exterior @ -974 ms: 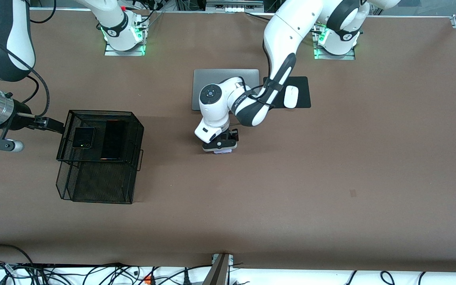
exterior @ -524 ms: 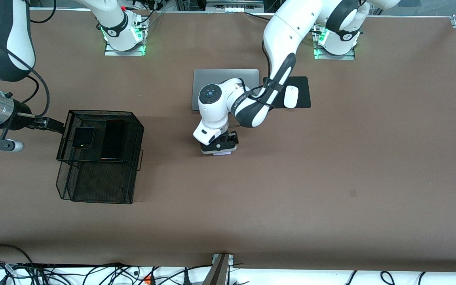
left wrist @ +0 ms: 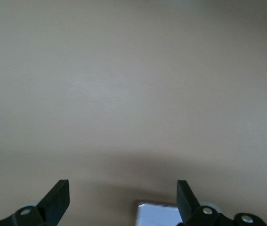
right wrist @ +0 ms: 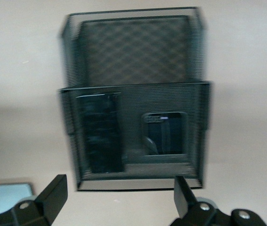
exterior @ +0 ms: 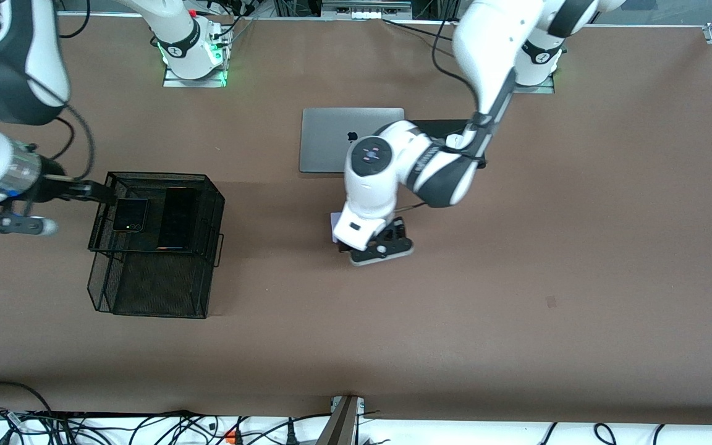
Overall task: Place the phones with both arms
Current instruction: 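Set the white phone mid-table with the left gripper while the right gripper withdraws, then grasp the white phone with the right gripper while the left gripper withdraws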
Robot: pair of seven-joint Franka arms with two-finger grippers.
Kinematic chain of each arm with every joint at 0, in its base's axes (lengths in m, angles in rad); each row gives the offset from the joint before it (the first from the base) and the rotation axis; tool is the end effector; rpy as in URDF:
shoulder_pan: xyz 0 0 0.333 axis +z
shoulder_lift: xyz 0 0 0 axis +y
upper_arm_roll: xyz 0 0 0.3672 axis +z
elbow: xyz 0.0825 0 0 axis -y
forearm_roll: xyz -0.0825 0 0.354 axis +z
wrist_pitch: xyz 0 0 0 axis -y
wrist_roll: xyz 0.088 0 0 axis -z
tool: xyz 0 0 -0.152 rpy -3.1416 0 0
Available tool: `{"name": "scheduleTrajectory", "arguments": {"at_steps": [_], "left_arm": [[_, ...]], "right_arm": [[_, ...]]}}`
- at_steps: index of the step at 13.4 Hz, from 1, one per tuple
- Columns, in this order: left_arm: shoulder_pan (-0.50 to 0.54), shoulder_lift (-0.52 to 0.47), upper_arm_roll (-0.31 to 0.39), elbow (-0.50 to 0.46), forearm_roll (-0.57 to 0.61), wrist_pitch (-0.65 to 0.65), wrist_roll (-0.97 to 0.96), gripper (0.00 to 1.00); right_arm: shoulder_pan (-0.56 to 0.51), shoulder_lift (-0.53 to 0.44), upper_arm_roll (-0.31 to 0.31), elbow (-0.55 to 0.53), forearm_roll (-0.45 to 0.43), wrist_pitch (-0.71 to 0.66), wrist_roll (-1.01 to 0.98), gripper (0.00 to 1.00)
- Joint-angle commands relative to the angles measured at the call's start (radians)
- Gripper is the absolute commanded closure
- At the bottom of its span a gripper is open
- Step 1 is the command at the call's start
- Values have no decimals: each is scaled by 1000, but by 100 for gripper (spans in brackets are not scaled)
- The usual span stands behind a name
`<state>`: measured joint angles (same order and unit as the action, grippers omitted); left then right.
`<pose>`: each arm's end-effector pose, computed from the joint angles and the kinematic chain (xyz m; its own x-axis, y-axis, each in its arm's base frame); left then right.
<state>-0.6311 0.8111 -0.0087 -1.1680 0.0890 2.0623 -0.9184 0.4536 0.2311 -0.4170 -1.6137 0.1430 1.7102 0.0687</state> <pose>0.6328 -0.4582 0.3174 0.9646 0.2400 0.1094 0.2394 -0.9707 0.0192 0.5892 0.0631 0.5029 0.9917 -0.0530 -0.1170 -0.0577 -0.9976 -0.0375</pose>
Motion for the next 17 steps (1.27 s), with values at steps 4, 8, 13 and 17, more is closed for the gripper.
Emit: {"name": "scheduleTrajectory", "arguments": {"at_steps": [4, 8, 13, 17], "left_arm": [[214, -329, -40, -384, -12, -109, 235, 0], [353, -436, -34, -375, 75, -266, 366, 0], [508, -584, -36, -374, 64, -385, 634, 0], [597, -674, -40, -384, 14, -474, 824, 0]], "right_arm": [[253, 205, 69, 142, 52, 107, 232, 0], [351, 491, 130, 351, 104, 233, 348, 0], [453, 675, 132, 353, 98, 508, 388, 0], [477, 723, 132, 350, 92, 551, 413, 0]]}}
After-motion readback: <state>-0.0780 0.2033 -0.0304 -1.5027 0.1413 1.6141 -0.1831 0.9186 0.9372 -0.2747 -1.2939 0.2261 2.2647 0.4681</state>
